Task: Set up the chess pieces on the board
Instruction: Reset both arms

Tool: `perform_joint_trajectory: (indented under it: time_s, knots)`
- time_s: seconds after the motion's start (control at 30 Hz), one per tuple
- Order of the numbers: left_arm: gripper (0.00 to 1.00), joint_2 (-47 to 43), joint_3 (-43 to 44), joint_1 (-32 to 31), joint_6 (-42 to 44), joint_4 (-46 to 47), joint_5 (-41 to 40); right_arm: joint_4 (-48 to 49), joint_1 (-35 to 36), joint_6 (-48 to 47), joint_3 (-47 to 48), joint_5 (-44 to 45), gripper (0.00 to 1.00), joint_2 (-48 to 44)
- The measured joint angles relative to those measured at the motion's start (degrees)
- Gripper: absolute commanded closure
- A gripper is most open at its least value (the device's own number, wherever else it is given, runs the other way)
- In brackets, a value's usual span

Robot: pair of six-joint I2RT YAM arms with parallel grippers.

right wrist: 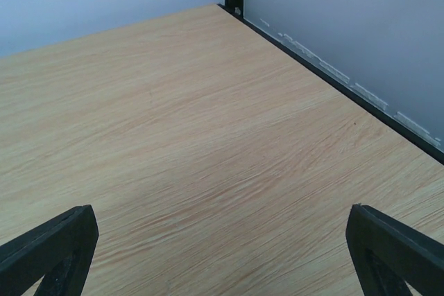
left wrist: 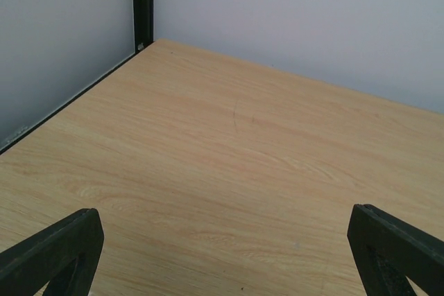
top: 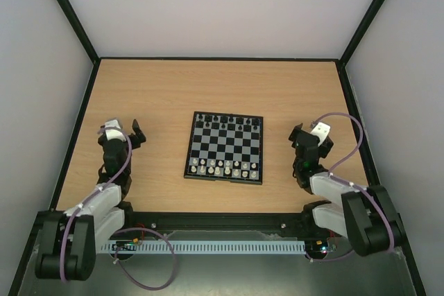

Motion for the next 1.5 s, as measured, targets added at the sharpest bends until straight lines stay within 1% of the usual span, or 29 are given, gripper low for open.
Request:
perform_joint_trajectory:
  time_s: [0.13, 0.23, 0.3, 0.4, 0.5, 0.57, 0.73, 0.83, 0.93, 1.0, 1.17, 1.5]
  knots:
    - [0.01, 8.7, -0.5, 0.0, 0.4, 7.6, -0.7, 7.0, -1.9, -1.4, 0.3, -0.3, 0.01, 7.5]
    - [0.01, 15.9, 1.2, 0.0, 0.8, 9.6, -1.1, 10.6, -3.0, -2.8, 2.0, -0.4, 0.01, 13.4]
    - [0.00, 17.8, 1.6, 0.0, 1.0, 11.6, -1.6, 13.5, -3.5, -3.7, 2.8, -0.9, 0.01, 16.7]
    - [0.00, 20.5, 3.0, 0.2, 1.6, 14.1, -2.4, 14.9, -4.7, -3.8, 3.8, -2.2, 0.01, 19.4]
    - [0.01, 25.0, 7.0, 0.3, 2.7, 14.6, -3.2, 15.5, -5.8, -4.0, 5.2, -3.6, 0.01, 20.8]
    - [0.00, 28.0, 8.9, 0.3, 3.5, 17.2, -3.8, 16.6, -6.0, -4.6, 5.3, -5.2, 0.01, 20.8]
    - [0.01, 30.9, 9.4, 0.3, 4.5, 17.9, -4.3, 20.9, -6.0, -6.4, 3.7, -9.4, 0.01, 20.7]
    - [0.00, 31.1, 9.4, 0.3, 4.7, 18.3, -4.3, 25.9, -6.1, -7.3, -0.6, -11.6, 0.01, 20.4]
    - [0.00, 31.2, 9.3, 0.3, 5.6, 20.1, -3.4, 31.4, -6.0, -8.7, -3.4, -13.7, 0.02, 22.8]
    - [0.00, 32.3, 8.9, 0.4, 5.9, 22.7, -2.6, 31.1, -6.1, -8.8, -2.9, -14.5, 0.02, 23.6]
    - [0.00, 33.5, 8.4, 0.6, 6.0, 23.9, -2.1, 30.6, -7.0, -8.5, 0.2, -15.6, 0.01, 23.9]
    - [0.01, 33.8, 8.4, 0.6, 6.5, 25.3, -1.8, 30.3, -7.2, -8.3, 0.4, -16.3, 0.01, 23.9]
